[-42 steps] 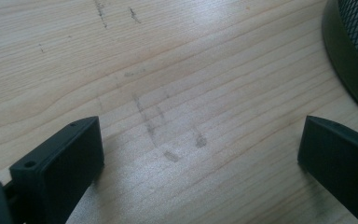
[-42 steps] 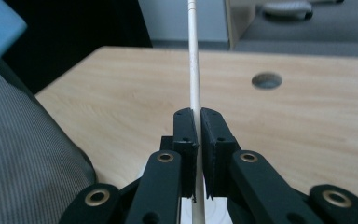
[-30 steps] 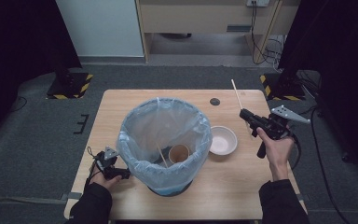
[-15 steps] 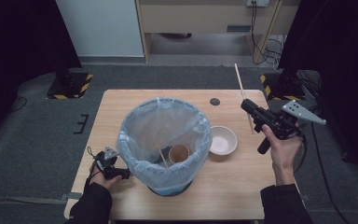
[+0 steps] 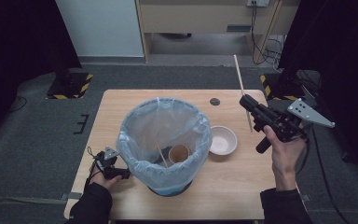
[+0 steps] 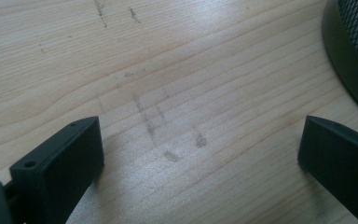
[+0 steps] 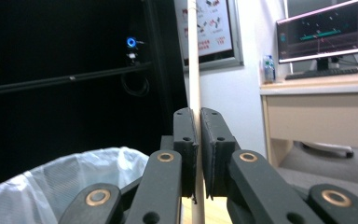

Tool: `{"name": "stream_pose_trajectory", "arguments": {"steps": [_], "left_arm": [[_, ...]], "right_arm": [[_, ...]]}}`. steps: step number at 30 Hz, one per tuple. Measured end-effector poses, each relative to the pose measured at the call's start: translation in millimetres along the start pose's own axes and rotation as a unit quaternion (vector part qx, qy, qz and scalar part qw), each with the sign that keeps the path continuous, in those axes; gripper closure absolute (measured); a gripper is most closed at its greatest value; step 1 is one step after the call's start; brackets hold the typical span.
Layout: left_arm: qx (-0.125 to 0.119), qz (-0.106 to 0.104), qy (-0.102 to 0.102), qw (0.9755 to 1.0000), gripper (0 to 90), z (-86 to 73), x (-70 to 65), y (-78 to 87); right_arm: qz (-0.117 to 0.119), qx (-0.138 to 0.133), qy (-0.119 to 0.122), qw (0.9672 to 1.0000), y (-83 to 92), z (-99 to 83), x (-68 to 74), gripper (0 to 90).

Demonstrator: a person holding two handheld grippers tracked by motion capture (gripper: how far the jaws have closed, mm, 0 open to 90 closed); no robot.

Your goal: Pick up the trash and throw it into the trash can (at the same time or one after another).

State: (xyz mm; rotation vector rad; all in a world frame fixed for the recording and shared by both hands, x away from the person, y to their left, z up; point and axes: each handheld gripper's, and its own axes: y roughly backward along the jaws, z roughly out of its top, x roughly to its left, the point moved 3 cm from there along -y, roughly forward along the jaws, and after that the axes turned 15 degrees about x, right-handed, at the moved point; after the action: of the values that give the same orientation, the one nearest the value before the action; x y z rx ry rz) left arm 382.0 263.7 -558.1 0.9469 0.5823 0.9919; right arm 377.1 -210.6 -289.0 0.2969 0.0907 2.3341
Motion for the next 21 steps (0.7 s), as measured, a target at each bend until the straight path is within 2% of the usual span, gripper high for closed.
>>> {"name": "stream_pose_trajectory", "arguments": {"steps": [11,15,21], "left_arm": [[0.0,0.0,0.0,1.0,0.0,0.0,0.0,0.0],[0.0,0.0,0.0,1.0,0.0,0.0,0.0,0.0],[0.0,0.0,0.0,1.0,0.0,0.0,0.0,0.0]], "right_arm": [[0.028,-0.017,0.024,0.9992,-2.0,16.2,25.2,85.9],[0.034,-0.022,0.028,0.9988,-5.4,19.2,29.6,85.9],[0.054,-0.027,0.034,0.9976,-17.6,26.3,43.9,85.9]]}}
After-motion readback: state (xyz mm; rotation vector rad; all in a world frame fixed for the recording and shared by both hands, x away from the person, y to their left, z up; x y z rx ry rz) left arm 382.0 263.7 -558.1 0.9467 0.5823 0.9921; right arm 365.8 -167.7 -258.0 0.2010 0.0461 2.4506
